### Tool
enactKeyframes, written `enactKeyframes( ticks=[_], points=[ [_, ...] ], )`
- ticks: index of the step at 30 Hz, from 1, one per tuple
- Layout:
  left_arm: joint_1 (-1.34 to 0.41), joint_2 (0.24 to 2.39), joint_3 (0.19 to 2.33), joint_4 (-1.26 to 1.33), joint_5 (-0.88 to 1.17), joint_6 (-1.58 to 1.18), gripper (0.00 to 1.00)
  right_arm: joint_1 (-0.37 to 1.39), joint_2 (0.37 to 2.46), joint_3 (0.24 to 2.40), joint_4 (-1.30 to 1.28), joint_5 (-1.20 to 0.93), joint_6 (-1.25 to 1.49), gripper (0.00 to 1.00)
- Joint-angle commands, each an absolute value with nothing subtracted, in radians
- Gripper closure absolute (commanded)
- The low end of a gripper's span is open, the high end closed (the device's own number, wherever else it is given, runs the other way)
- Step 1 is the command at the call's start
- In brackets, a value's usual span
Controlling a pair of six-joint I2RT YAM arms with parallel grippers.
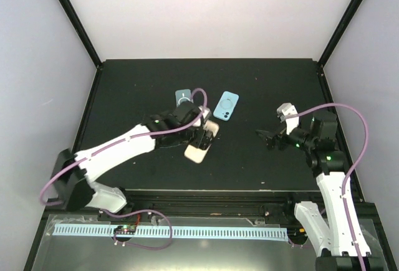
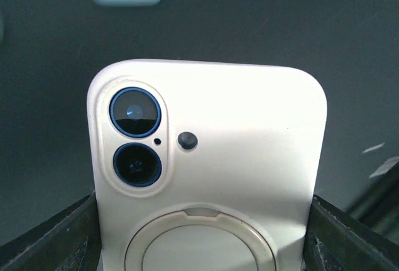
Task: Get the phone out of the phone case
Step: Pick up the phone at the center of the board.
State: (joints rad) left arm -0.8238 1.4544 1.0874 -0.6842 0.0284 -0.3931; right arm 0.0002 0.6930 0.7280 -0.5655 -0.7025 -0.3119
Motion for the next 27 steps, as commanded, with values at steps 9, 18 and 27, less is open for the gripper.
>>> enactKeyframes(
  ticks=[9, 18, 27],
  points=[
    [-0.84, 1.044, 0.966, 0.122, 0.227, -0.528, 0.52, 0.009, 0.923, 1.017, -0.702, -1.219, -0.177, 0.0],
    [-0.841, 1.13, 0.927, 0.445, 0.409, -0.653, 0.53, 0.186, 0.99, 1.077, -0.751, -1.273, -0.229, 0.0],
    [-0.848, 1.153, 0.894, 0.584, 0.479, -0.746, 0.54, 0.362, 0.995, 1.042, -0.648, -1.228, -0.109, 0.0]
  ],
)
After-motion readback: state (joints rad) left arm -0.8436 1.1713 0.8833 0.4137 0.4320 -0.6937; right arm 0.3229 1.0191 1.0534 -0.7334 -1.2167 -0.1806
